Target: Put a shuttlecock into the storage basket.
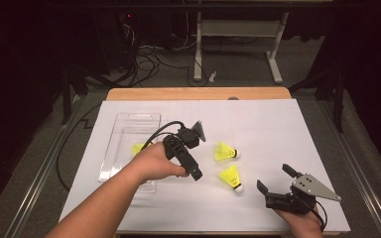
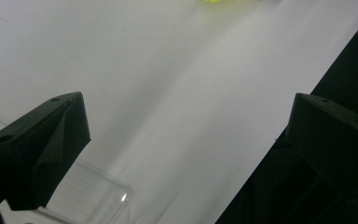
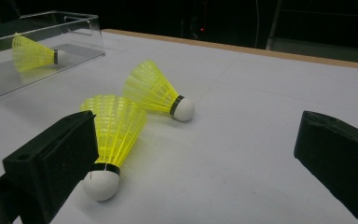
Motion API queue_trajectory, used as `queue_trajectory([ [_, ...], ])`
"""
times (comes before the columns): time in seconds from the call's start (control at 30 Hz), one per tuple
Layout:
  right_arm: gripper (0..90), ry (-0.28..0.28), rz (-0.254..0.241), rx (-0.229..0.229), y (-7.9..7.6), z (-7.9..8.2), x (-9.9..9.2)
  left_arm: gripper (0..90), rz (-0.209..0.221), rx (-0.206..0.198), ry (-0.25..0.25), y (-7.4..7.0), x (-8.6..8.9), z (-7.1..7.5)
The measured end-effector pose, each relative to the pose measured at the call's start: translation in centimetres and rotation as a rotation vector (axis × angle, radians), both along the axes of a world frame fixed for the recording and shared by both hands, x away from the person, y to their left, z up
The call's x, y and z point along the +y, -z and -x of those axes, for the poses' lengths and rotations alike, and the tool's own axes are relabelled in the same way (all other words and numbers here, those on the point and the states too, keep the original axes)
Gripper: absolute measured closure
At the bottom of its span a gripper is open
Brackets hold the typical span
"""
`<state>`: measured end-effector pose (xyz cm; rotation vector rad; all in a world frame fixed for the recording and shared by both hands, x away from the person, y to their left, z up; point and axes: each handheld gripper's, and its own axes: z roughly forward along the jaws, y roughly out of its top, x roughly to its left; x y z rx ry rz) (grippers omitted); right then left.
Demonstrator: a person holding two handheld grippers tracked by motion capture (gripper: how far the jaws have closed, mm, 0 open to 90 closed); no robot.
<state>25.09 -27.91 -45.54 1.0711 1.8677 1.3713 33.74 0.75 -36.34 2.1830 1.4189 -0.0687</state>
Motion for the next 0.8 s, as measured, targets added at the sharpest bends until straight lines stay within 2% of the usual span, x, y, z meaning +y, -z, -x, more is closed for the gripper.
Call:
queue_trajectory([
  [0.33, 0.2, 0.001, 0.000, -0.002, -0.1, -0.1, 0.0, 0.6, 0.009, 0.010, 0.031, 1.1, -1.9, 0.0],
  [0.6, 0.2, 0.000, 0.000, 0.000, 0.0, -0.1, 0.3, 0.7, 0.029, 0.006, 0.029, 0.1, -2.0, 0.2],
  [0.8, 0.2, -0.007, -0.005, 0.003, 0.0, 0.1, 0.2, 0.6, 0.013, 0.008, 0.028, 0.0, -2.2, 0.2],
])
